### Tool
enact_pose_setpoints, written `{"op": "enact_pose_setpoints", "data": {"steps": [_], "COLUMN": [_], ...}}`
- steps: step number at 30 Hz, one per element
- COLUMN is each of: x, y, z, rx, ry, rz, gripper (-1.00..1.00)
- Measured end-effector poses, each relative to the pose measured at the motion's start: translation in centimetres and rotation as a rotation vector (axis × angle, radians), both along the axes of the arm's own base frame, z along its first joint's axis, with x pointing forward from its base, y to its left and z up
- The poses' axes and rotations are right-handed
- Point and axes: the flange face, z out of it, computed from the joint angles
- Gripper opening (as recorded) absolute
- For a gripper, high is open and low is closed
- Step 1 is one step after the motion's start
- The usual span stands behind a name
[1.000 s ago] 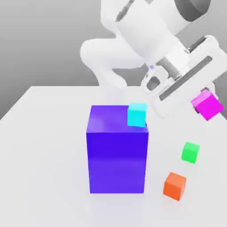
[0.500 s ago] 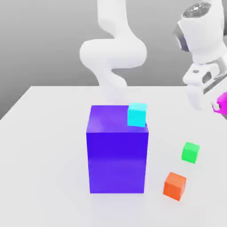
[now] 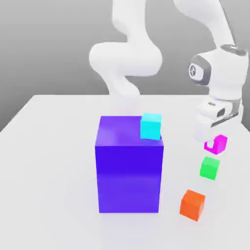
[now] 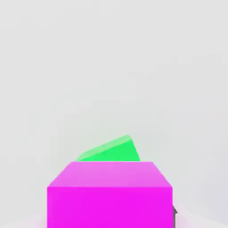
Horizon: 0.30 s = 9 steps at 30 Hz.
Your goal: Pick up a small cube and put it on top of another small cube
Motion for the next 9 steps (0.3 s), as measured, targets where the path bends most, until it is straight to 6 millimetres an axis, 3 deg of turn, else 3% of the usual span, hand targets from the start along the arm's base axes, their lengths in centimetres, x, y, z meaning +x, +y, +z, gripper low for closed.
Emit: {"op": "enact_pose_setpoints", "data": {"steps": [3, 4, 9], "x": [-0.01, -0.01, -0.01], "y": [0.00, 0.01, 0.01], "z": [0.00, -0.01, 0.00], "rx": [0.000, 0.000, 0.000], "ry": [0.001, 0.001, 0.001], "rz": [0.000, 0.000, 0.000], "gripper": [-1.00, 1.00, 1.00]}}
